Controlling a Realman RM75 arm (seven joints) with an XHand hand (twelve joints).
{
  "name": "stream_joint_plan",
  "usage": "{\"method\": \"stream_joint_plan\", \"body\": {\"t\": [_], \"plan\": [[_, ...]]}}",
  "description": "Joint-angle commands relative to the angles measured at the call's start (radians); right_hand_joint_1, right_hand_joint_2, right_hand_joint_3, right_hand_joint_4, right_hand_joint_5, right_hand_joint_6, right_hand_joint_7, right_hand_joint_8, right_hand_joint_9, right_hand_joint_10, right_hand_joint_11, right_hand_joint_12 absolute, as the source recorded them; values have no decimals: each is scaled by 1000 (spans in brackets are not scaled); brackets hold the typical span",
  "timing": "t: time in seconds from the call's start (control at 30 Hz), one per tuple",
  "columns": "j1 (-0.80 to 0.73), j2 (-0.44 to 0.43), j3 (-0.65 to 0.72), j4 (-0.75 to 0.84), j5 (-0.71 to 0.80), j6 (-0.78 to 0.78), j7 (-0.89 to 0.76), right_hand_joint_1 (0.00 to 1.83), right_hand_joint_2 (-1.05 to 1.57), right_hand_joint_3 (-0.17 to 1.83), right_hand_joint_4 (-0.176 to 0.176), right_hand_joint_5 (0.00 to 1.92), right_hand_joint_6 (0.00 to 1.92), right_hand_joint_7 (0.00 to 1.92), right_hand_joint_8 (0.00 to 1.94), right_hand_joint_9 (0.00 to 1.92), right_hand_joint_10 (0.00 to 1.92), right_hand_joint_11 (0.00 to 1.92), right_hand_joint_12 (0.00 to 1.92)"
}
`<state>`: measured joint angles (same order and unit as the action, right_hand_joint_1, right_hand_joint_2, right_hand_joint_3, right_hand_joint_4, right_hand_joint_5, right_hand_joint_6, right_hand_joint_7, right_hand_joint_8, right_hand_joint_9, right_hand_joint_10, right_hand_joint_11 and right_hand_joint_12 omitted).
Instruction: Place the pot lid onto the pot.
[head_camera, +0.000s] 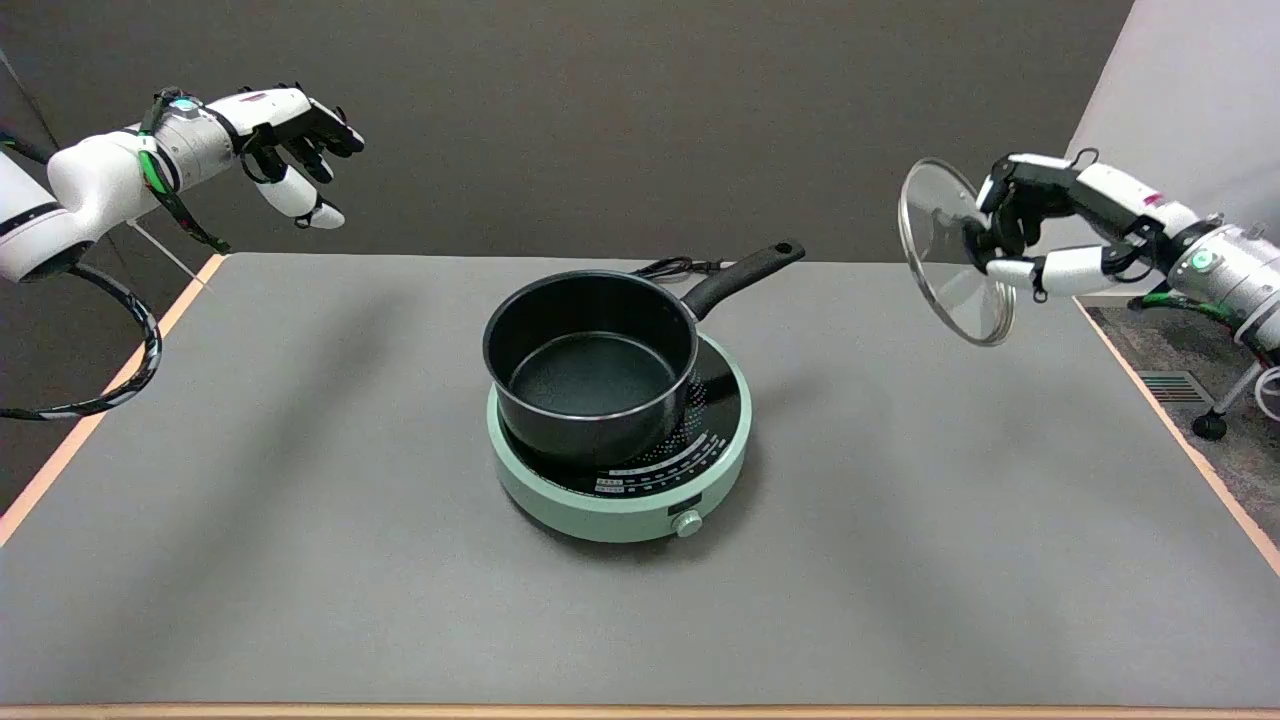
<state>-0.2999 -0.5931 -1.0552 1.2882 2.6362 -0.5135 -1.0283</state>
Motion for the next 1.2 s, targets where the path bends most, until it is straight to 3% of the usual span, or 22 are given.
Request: {"method": "stream_joint_plan", "body": {"t": [0.03, 0.6, 0.93, 1.2], "plan": [[53, 30, 44, 65, 4, -52, 17, 1312, 978, 608, 155, 417, 1536, 708, 1602, 584, 1921, -1, 1921], [107, 132, -36, 340, -162, 236, 18, 1311, 982, 606, 156, 416, 1534, 704, 1608, 588, 1921, -1, 1921], [111, 276, -95, 467, -166, 486, 18, 1312, 984, 597, 160, 409, 1535, 707, 1600, 583, 1921, -1, 1921], [111, 277, -130, 515, -158, 579, 18, 1312, 989, 588, 164, 401, 1529, 706, 1599, 562, 1921, -1, 1921]]}}
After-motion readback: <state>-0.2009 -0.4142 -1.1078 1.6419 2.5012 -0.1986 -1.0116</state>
